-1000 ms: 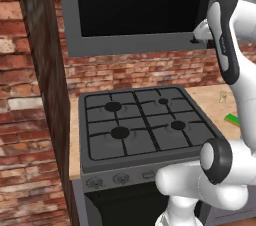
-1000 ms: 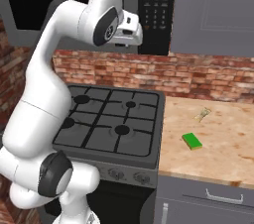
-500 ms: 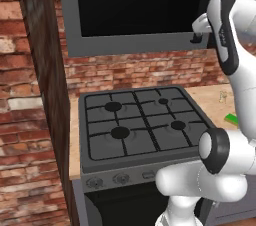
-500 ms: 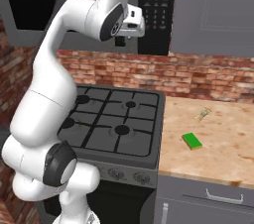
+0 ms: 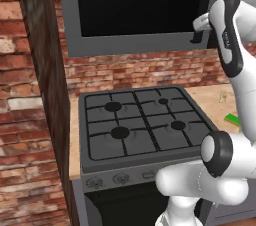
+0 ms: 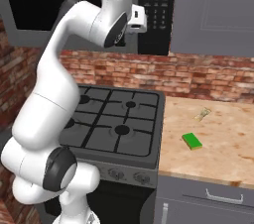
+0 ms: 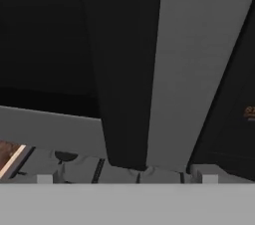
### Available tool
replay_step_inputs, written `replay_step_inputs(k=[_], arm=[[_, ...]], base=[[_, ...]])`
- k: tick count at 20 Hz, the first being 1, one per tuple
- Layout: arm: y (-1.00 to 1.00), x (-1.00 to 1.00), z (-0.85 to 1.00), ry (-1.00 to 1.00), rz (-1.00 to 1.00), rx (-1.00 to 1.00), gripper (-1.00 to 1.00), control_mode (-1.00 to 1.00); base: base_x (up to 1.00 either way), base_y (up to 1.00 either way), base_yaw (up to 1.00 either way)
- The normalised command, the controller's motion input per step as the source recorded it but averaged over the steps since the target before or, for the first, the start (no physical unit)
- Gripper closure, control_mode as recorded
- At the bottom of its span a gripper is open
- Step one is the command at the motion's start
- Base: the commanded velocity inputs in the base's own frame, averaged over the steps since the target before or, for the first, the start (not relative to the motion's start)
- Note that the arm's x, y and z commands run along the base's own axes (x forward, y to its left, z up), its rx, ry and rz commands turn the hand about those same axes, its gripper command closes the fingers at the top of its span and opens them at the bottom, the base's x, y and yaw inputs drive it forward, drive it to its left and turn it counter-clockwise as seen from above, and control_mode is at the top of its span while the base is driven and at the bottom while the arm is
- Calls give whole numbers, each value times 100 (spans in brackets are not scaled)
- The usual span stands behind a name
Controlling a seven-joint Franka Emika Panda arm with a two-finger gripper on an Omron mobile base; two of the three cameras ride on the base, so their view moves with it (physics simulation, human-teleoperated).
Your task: Place the sponge inside the microwave to prepare for sanitizing.
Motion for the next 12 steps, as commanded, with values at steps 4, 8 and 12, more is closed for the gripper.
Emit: replay_step_inputs(k=[4, 8, 12], arm=[[5, 37, 0, -4, 0, 0, -100, -100], [0, 45, 1, 0, 0, 0, -100, -100], [0, 44, 1, 0, 0, 0, -100, -100]], base=[[0, 0, 0], [0, 0, 0], [0, 0, 0]])
